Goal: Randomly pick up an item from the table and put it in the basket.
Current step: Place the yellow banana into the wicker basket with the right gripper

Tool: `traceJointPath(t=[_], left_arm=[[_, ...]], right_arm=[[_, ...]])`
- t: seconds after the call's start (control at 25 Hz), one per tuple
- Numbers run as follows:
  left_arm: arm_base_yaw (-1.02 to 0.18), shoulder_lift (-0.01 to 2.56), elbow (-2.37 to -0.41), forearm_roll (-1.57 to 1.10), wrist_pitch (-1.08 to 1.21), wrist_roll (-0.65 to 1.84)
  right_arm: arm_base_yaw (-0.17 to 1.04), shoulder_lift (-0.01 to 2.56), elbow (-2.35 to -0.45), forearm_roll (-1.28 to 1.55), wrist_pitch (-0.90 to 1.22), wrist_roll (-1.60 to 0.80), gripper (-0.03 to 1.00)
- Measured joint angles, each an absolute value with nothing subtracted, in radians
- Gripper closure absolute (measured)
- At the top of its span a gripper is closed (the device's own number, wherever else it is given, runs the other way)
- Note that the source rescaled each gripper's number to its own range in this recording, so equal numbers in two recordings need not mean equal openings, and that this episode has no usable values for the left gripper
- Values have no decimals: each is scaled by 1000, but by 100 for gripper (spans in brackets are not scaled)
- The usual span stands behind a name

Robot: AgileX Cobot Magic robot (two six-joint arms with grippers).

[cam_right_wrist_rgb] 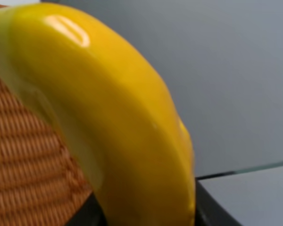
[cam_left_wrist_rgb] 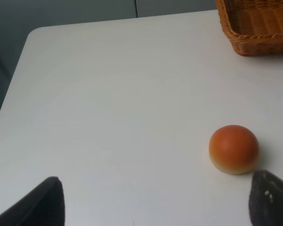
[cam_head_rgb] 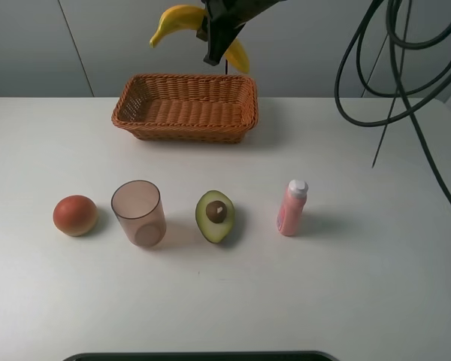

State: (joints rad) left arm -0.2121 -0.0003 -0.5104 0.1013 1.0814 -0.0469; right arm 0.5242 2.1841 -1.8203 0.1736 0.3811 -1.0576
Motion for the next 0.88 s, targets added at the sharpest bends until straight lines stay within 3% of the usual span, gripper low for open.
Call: traceJointPath(t=[0.36,0.88], left_arm=[[-212,0,-510,101,1081,-47],[-212,0,-510,101,1081,-47]], right_arm=[[526,2353,-1889,301,378,-1058,96],[526,2367,-1893,312,398,-1031,95]])
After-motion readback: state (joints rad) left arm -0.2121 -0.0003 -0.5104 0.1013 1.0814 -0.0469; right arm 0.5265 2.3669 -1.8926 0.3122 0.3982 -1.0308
